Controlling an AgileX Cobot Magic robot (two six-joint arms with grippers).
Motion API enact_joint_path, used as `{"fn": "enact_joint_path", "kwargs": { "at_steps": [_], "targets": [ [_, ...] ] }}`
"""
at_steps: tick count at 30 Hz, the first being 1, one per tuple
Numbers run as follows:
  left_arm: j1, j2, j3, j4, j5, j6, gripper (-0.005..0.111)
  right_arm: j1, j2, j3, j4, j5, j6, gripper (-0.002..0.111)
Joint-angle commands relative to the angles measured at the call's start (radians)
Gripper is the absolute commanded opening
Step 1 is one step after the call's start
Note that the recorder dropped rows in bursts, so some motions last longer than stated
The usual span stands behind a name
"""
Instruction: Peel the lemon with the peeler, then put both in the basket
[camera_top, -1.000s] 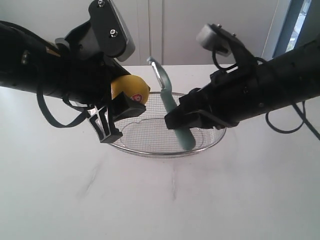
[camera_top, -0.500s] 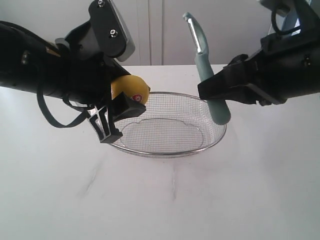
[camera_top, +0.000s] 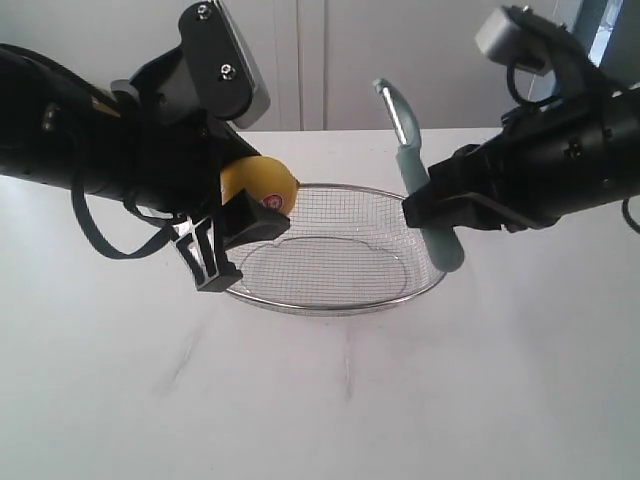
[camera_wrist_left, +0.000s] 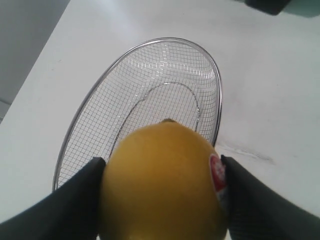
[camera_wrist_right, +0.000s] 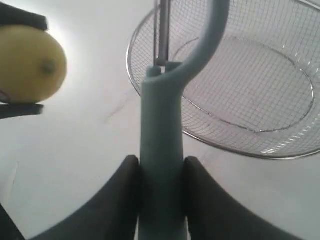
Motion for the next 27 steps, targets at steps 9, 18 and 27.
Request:
{"fn": "enact_joint_path", "kwargs": {
  "at_steps": [9, 18, 27],
  "targets": [
    [-0.007, -0.005, 0.001, -0.015, -0.014, 0.003, 0.000, 0.093, 0.255, 0.028, 0.296, 0.032, -0.191, 0.000],
    [-0.007, -0.005, 0.001, -0.015, -0.023, 0.003, 0.000, 0.135, 0.302, 0.028, 0.454, 0.112, -0.296, 0.000],
    [-0.007, -0.005, 0.001, -0.015, -0.021, 0.003, 0.000, 0.135, 0.302, 0.028, 0.478, 0.122, -0.311, 0.000]
  ]
}}
